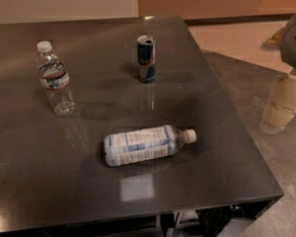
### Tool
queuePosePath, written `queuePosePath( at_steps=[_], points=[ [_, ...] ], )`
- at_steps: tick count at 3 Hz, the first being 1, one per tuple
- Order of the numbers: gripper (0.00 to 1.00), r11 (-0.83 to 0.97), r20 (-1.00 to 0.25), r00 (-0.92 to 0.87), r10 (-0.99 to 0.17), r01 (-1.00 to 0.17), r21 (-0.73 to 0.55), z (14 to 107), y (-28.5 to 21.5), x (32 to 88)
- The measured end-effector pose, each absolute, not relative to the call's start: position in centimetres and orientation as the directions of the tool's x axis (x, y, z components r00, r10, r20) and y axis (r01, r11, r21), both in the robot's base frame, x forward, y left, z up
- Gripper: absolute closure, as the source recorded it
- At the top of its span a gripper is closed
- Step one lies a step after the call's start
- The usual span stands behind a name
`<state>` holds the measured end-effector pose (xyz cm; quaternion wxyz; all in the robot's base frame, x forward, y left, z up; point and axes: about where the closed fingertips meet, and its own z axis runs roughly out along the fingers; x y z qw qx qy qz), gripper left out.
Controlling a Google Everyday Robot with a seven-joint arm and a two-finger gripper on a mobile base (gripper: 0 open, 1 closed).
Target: Place blue plastic bottle upright
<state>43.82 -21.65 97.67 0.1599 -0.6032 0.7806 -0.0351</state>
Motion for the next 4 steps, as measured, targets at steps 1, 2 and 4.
queuePosePath(
  at_steps=[1,2,4],
  points=[
    [0.0,0.27,-0.207,-0.221,-0.953,-0.93,-0.248,97.7,-21.6,43.8],
    [0.0,0.244,-0.258,-0.188,-0.948,-0.947,-0.207,97.9,-19.5,43.6],
    [0.0,0.202,-0.295,-0.16,-0.942,-0.973,-0.116,96.0,-12.6,42.7]
  ],
)
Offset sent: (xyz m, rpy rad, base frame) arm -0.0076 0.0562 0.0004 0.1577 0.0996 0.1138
